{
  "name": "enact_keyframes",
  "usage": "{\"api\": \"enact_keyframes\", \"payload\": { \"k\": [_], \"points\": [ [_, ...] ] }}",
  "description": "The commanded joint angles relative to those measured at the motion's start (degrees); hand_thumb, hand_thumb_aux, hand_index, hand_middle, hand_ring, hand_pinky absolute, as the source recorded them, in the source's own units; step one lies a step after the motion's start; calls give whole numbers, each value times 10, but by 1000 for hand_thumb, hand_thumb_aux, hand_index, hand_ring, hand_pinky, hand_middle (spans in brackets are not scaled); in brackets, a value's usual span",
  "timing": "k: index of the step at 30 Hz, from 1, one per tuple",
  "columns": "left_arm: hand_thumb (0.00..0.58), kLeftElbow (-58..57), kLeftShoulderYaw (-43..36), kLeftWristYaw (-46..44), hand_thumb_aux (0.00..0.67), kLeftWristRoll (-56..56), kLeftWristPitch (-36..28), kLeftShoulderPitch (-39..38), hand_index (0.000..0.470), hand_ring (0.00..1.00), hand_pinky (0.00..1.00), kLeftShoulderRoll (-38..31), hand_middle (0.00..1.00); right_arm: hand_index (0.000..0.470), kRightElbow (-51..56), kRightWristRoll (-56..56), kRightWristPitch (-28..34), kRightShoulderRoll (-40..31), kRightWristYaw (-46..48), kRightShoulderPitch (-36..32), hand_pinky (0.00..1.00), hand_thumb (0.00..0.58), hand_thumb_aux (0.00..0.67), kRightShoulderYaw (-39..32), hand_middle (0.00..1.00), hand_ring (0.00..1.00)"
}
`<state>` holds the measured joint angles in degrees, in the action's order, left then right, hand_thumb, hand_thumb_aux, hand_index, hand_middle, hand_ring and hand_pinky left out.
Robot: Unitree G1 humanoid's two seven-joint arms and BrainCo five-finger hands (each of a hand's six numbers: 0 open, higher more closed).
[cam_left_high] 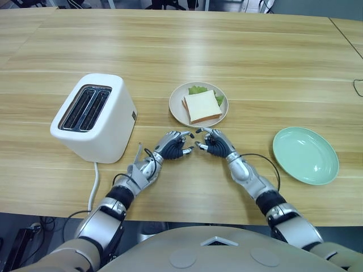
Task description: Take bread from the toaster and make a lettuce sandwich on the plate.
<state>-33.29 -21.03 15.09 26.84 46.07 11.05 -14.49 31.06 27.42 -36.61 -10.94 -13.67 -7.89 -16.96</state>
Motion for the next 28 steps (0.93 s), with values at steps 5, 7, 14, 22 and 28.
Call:
{"api": "enact_keyframes", "payload": {
  "k": [5,7,14,22,28],
  "points": [
    [0,141,95,-38,0,-173,-45,-9,0,0,0,54,0,0,-112,-86,28,33,2,-26,0,0,0,71,0,0],
    [0,113,116,-41,0,-190,-58,3,0,0,0,71,0,0,-84,-98,30,44,-5,-52,0,0,0,85,0,0],
    [0,2,158,-18,0,-174,-46,13,0,0,0,84,0,0,40,-100,-13,51,-19,-78,0,0,0,94,0,0],
    [0,19,160,-35,0,-173,-43,-2,0,0,0,99,0,0,21,-107,-42,36,-9,-52,0,0,0,104,0,0],
    [0,48,155,-32,0,-147,-40,-25,0,0,0,106,0,0,-2,-119,-36,35,8,-31,0,0,0,107,0,0]
  ]
}}
